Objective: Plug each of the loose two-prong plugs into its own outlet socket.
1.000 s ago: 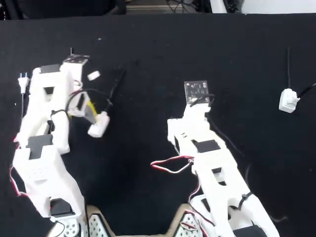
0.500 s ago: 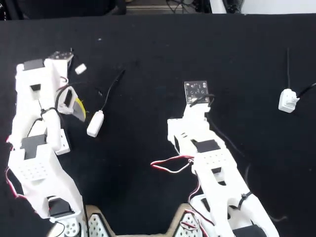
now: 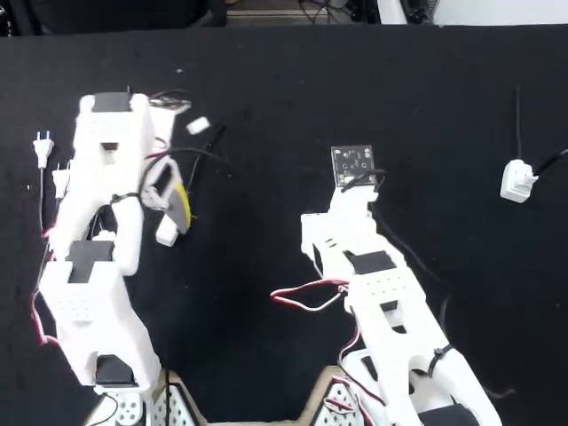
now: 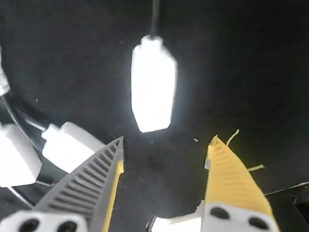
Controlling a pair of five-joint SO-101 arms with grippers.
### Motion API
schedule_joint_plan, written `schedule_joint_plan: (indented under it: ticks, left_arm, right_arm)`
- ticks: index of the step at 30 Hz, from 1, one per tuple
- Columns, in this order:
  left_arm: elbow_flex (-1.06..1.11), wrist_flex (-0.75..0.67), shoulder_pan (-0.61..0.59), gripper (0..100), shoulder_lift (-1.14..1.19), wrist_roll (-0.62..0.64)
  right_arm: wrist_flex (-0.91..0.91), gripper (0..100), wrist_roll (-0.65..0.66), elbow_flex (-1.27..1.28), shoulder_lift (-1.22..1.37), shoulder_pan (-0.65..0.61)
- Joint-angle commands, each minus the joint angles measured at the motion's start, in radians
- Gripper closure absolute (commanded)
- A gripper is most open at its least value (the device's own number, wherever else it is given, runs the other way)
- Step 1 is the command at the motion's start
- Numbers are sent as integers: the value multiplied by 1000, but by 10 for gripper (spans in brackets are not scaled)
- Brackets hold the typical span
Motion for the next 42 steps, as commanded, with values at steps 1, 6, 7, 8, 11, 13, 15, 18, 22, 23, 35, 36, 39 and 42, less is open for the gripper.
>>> schedule_joint_plan:
  ticks: [1, 6, 7, 8, 11, 13, 15, 18, 22, 23, 35, 36, 39, 42]
  left_arm:
    - [22, -91, -5, 726, -14, -11]
    - [108, -250, -93, 726, -14, -14]
    - [122, -272, -111, 726, -14, -14]
    - [137, -293, -127, 726, -14, -14]
    - [147, -321, -174, 726, -23, -15]
    - [134, -324, -197, 726, -25, -15]
    - [104, -318, -216, 726, -25, -14]
    - [73, -318, -232, 726, -25, -12]
    - [62, -284, -222, 726, -25, -12]
    - [61, -269, -211, 726, -25, -12]
    - [48, -310, -243, 726, -14, -14]
    - [48, -311, -245, 726, -14, -14]
    - [61, -305, -239, 726, -12, -14]
    - [94, -336, -211, 726, 6, -14]
  right_arm:
    - [-25, 776, -9, -27, -31, 15]
    - [-25, 776, -9, -27, -31, 15]
    - [-25, 776, -9, -27, -31, 15]
    - [-25, 776, -9, -27, -31, 15]
    - [-25, 776, -9, -27, -31, 15]
    - [-25, 776, -9, -27, -31, 15]
    - [-25, 776, -9, -27, -31, 15]
    - [-25, 776, -9, -27, -31, 15]
    - [-25, 776, -9, -28, -31, 15]
    - [-25, 776, -9, -28, -31, 15]
    - [-25, 776, -9, -28, -33, 15]
    - [-25, 776, -9, -28, -33, 15]
    - [-25, 776, -9, -28, -33, 15]
    - [-25, 776, -9, -27, -33, 15]
